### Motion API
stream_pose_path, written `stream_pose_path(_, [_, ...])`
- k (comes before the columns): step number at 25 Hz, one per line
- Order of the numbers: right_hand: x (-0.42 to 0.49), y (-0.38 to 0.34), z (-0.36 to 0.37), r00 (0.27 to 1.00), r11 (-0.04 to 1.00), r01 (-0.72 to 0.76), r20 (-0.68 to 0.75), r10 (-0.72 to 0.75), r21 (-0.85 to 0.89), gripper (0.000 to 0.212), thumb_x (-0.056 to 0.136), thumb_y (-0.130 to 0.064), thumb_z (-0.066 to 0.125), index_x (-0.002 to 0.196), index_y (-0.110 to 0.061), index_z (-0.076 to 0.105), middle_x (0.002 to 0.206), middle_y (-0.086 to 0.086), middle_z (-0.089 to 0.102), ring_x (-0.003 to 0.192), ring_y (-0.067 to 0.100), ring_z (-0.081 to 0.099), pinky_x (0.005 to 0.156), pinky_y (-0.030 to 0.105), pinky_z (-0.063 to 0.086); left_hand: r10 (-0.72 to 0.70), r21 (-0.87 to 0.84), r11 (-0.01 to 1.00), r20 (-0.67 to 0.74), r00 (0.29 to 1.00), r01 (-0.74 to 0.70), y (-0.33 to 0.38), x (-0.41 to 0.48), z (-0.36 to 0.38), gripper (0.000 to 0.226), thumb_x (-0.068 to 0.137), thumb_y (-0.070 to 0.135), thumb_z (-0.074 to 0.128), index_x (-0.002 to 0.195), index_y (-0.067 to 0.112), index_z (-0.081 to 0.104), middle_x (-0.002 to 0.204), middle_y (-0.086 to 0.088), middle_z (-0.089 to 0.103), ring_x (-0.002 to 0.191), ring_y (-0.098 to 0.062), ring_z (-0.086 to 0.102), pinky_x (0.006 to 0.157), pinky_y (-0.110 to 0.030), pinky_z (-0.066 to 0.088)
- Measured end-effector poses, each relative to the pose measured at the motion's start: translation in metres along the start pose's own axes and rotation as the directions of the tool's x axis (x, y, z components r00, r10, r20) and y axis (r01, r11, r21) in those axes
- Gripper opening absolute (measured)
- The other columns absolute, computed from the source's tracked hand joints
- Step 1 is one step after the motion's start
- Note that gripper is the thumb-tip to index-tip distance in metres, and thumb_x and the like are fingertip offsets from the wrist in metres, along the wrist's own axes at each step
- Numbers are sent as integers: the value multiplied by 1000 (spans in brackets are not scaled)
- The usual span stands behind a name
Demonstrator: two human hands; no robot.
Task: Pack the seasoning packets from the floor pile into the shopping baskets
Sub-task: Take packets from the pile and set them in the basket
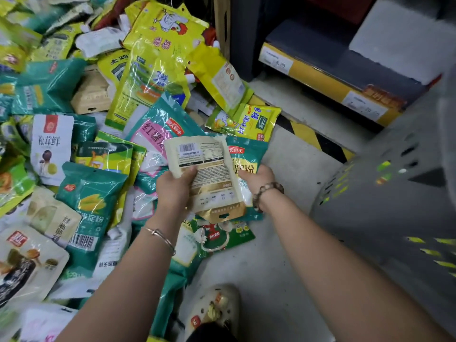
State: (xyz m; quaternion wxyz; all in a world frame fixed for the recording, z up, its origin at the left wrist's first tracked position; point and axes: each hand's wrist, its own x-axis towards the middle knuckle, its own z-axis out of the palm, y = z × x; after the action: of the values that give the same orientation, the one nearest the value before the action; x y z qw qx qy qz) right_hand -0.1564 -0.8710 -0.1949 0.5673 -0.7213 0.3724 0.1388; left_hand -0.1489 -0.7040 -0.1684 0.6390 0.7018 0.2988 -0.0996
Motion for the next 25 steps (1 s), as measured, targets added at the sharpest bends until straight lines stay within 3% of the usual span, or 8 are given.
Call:
stream_pose_path(2, [-20,-7,-9,994,994,101,-52,-99,45,27,86,-19,63,108,-4,60,110,12,64,99,27,60,88,39,50,61,11,998,-14,998,-61,14,-15,-13,6,87,16,66,90,12,63,81,-3,70,70,-17,68,59,-27,54])
stream_pose_path(4, [-48,-17,-21,977,975,206,-79,-199,80,20,89,-13,59,106,-3,61,108,12,65,98,27,61,86,37,50,129,10,992,-29,991,-129,34,-35,-30,4,88,16,66,87,14,63,71,4,71,63,-12,69,48,-22,52])
stream_pose_path(7, [-93,-36,-38,949,946,317,-17,-316,66,19,92,-8,51,107,-2,59,107,13,64,98,27,60,86,37,50,182,-30,983,-45,982,-183,67,-74,-57,3,89,17,63,88,14,63,66,6,69,51,-4,65,40,-17,47])
stream_pose_path(12, [-182,-82,-69,851,856,517,-107,-515,-13,25,91,-16,56,86,9,56,78,18,58,68,26,50,60,32,37,277,-46,959,-85,957,-281,121,-152,-91,8,93,19,58,95,12,61,78,-2,66,54,-8,64,42,-20,46])
stream_pose_path(15, [-228,-112,-105,767,782,623,-197,-611,1,29,89,-17,60,65,-4,50,56,-1,45,52,8,40,49,23,25,343,-136,927,-75,936,-350,159,-195,-89,9,93,14,57,85,14,60,69,6,67,50,-1,64,40,-15,46])
stream_pose_path(18, [-260,-136,-158,725,760,650,-324,-608,27,44,86,-17,64,54,-17,35,50,-9,34,44,2,33,43,18,22,410,-188,898,27,912,-398,198,-232,-70,6,94,15,56,95,13,62,77,5,68,55,-3,66,44,-17,48])
stream_pose_path(22, [-281,-139,-242,721,766,633,-445,-531,111,31,85,-19,66,78,9,56,71,18,58,61,27,51,59,34,40,480,-221,873,224,848,-435,232,-273,-19,11,95,10,54,91,15,63,70,7,72,60,-6,69,48,-20,52])
stream_pose_path(25, [-297,-122,-310,696,765,634,-517,-498,115,14,84,-15,66,82,-3,62,76,5,63,65,16,55,60,29,44,490,-185,872,381,784,-454,242,-302,32,14,94,11,54,88,17,65,81,3,74,77,-16,71,66,-31,58])
